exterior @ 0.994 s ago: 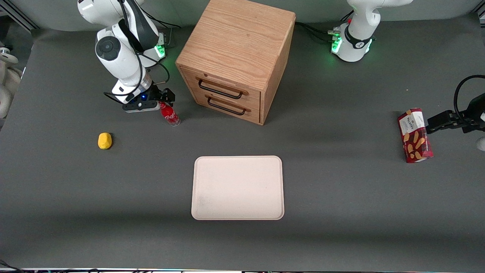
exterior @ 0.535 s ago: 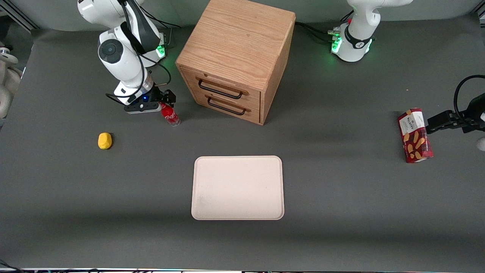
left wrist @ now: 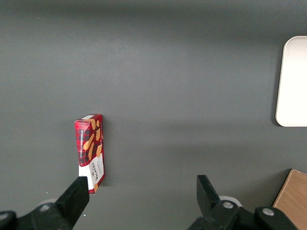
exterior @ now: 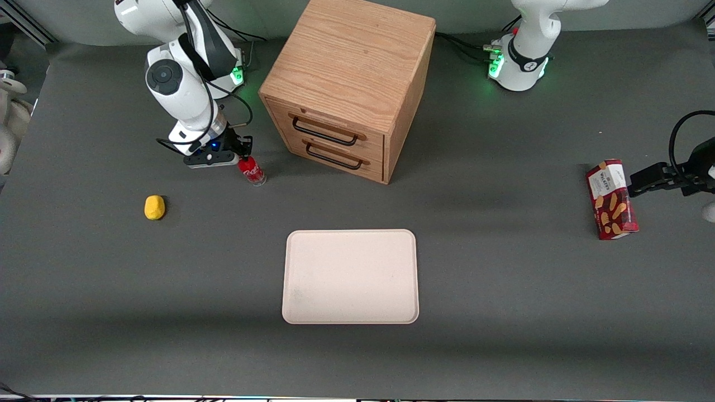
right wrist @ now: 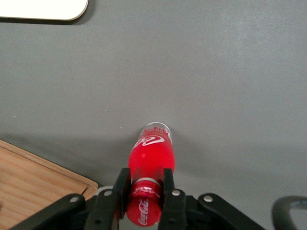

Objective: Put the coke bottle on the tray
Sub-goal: 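Lower the right gripper over the bottle cap and close on it, then lift the bottle with the right gripper and carry it toward the tray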

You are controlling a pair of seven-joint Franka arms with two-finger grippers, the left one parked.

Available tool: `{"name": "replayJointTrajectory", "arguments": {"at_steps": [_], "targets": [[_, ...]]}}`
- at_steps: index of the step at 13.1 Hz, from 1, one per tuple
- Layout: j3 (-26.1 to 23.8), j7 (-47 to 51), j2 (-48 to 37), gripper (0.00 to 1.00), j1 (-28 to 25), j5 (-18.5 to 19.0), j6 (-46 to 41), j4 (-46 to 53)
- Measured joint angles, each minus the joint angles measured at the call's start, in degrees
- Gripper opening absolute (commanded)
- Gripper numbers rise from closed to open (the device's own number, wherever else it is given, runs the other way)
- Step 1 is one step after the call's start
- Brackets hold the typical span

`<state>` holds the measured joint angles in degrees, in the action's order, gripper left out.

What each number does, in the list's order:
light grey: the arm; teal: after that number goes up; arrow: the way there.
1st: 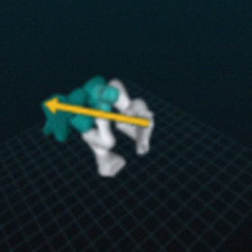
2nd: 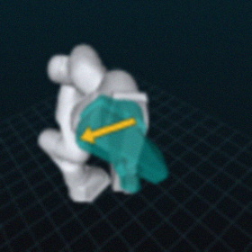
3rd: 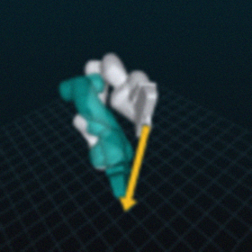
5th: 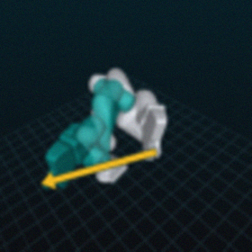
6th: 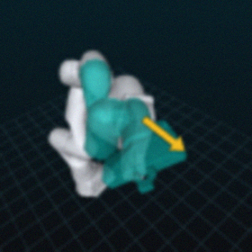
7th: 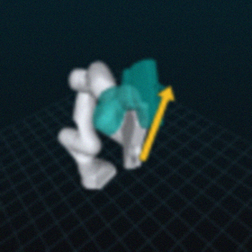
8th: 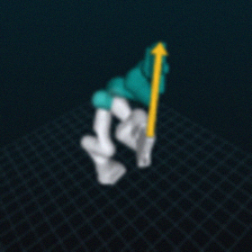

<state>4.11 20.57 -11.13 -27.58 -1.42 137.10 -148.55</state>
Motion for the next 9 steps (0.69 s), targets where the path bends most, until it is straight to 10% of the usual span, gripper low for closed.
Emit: {"name": "replayJointTrajectory", "arguments": {"at_steps": [9], "targets": [[2.9,0.0,-0.6,0.0,0.2,0.0,-24.1,20.2]]}}
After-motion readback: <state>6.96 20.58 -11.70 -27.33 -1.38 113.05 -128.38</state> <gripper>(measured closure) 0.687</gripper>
